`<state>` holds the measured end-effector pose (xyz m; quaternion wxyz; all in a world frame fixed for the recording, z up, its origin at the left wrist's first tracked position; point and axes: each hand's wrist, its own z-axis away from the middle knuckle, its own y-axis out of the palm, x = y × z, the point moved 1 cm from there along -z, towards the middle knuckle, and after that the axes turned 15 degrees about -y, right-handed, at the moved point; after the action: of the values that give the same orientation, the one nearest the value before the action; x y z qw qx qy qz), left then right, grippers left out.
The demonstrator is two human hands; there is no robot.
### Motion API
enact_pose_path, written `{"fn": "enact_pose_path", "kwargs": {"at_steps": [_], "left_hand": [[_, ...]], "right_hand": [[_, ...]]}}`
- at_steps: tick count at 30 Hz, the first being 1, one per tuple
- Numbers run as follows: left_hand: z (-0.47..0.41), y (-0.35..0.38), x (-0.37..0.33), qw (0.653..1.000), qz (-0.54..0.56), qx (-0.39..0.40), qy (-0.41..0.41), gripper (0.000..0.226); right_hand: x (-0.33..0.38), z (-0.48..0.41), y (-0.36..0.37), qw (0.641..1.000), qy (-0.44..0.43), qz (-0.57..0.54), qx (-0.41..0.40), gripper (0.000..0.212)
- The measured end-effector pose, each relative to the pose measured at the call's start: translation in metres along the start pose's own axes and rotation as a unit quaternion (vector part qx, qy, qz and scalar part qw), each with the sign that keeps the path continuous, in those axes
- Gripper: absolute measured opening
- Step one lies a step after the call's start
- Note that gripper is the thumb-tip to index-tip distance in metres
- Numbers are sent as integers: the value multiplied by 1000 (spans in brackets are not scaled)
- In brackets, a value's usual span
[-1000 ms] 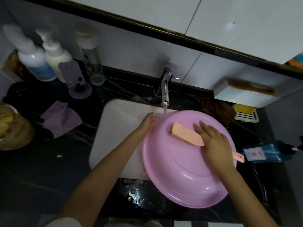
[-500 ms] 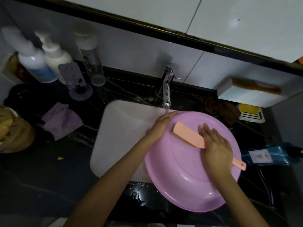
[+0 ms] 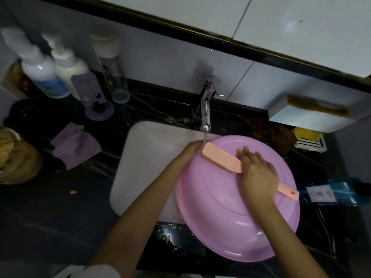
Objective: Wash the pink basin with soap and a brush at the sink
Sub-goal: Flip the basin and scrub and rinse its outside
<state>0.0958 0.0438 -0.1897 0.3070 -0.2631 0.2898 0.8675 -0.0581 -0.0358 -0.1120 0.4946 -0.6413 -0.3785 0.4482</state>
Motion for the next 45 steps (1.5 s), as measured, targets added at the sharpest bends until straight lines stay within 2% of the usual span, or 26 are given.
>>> {"fn": "enact_pose_path", "kwargs": {"at_steps": [3,4,6,8,11,13,15,17,20,23,26,28,33,36,38,39,40,42,45], "left_hand": [[6,-6,22,992,61,-112,14,22],[11,-4,27,988,85,-126,27,20],[17,-1,29,990,93,-93,52,21],[14,1,17,996,38,-35,65,26],[2,3,-2,999,-10,34,21,26],[-4,2,-5,1000,-13,28,-6,29],[-6,-2,1,1000,-4,-6,-12,32],[0,-6,15,999,-1,-37,-13,33],[5,-5,29,1000,8,-18,14,33],[5,0,14,998,-24,-2,52,32],[4,1,2,999,-23,39,21,28],[8,-2,4,999,-27,35,12,28],[36,-20,39,992,-114,-20,56,37],[49,-42,60,974,-77,-173,124,29],[54,-47,69,957,-60,-268,95,19],[60,-44,69,953,-70,-285,72,17],[64,-39,71,960,-74,-268,36,24],[75,-21,72,981,-50,-185,-27,29],[83,-11,81,988,-14,-148,-40,50]], "right_hand": [[0,0,0,1000,3,-7,11,49],[-1,1,0,1000,9,-7,5,48],[-2,7,2,1000,19,-10,-8,47],[-2,8,1,999,25,-15,-15,48],[-1,8,2,999,32,-23,0,52],[-1,4,1,999,27,-22,12,51],[2,0,1,1000,23,-9,19,43],[3,-2,1,999,23,-13,31,44],[3,2,0,998,37,-22,36,45],[2,7,-1,998,44,-30,35,53],[3,7,-1,998,46,-29,36,54],[3,5,0,998,48,-35,38,55],[4,12,0,996,82,-41,21,51],[5,15,-2,994,96,-48,28,52],[7,12,-6,993,96,-55,37,53],[7,11,-7,993,92,-59,45,52],[7,11,-7,993,90,-59,53,50],[6,8,-7,991,87,-55,87,50],[5,1,-13,989,58,-31,131,51]]}}
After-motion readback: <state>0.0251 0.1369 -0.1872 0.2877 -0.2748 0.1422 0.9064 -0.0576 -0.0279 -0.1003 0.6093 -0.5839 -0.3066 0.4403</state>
